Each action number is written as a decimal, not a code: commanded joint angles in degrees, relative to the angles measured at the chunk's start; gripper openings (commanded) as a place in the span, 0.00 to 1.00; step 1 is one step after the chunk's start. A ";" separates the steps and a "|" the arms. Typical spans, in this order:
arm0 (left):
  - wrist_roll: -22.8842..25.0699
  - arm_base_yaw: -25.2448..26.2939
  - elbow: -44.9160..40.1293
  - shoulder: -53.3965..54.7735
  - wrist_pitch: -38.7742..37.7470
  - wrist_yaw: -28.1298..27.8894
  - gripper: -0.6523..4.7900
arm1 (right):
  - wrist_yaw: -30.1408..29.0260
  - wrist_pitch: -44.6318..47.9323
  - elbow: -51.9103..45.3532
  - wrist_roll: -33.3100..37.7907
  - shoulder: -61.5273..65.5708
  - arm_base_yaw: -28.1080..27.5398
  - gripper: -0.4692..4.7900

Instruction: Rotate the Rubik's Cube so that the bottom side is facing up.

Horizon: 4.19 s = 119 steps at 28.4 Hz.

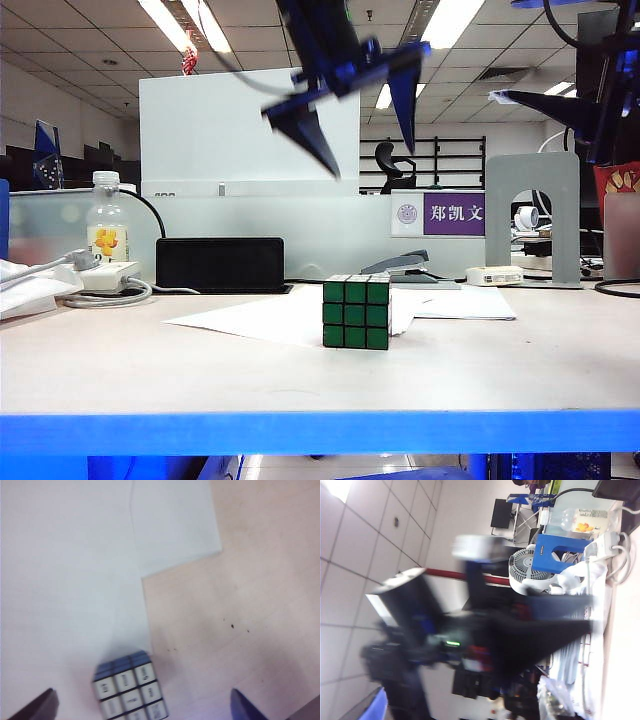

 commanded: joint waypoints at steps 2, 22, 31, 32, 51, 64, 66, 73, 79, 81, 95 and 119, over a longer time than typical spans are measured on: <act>3.02 -0.07 8.28 -2.12 -3.85 -3.41 1.00 | -0.20 1.09 0.26 -2.62 -2.25 -0.92 0.82; 2.93 -0.07 8.96 -22.03 -6.29 -18.93 0.59 | 5.27 -0.39 2.32 -1.25 -18.58 -13.81 0.35; 1.99 -0.07 8.96 -29.05 -9.99 -24.96 0.56 | 7.48 -4.04 3.21 -1.22 -27.21 -20.83 0.31; 1.44 -0.07 8.96 -29.51 -10.14 -24.87 0.56 | 8.24 -4.81 3.21 -1.16 -27.80 -21.49 0.31; 0.09 -1.81 -6.36 -47.76 -12.22 -41.62 0.44 | 20.48 -68.63 3.23 -43.87 -65.46 -23.08 0.31; -3.17 -1.75 -54.03 -72.61 16.90 -38.80 0.33 | 25.75 -90.14 3.26 -62.64 -75.38 -23.06 0.31; -5.31 -1.75 -62.71 -77.16 23.04 -38.49 0.33 | 26.23 -91.71 3.23 -64.37 -75.41 -23.06 0.31; -6.97 -1.75 -84.21 -88.15 35.54 -41.05 0.33 | 27.67 -97.96 2.36 -72.50 -75.41 -23.06 0.31; -7.13 -1.73 -94.95 -89.70 41.05 -43.01 0.33 | 27.87 -97.66 -2.08 -74.99 -75.38 -22.99 0.31; -7.54 -1.73 -98.73 -89.72 43.95 -45.07 0.33 | 27.87 -97.63 -4.31 -74.99 -75.38 -22.75 0.31; -22.25 8.46 -119.64 -102.20 60.63 -50.58 0.21 | 28.89 -90.38 -10.27 -76.76 -75.38 -22.69 0.31; -18.49 20.48 -134.33 -117.46 57.72 -51.23 0.22 | 69.29 -83.91 -24.96 -78.99 -75.32 27.89 0.31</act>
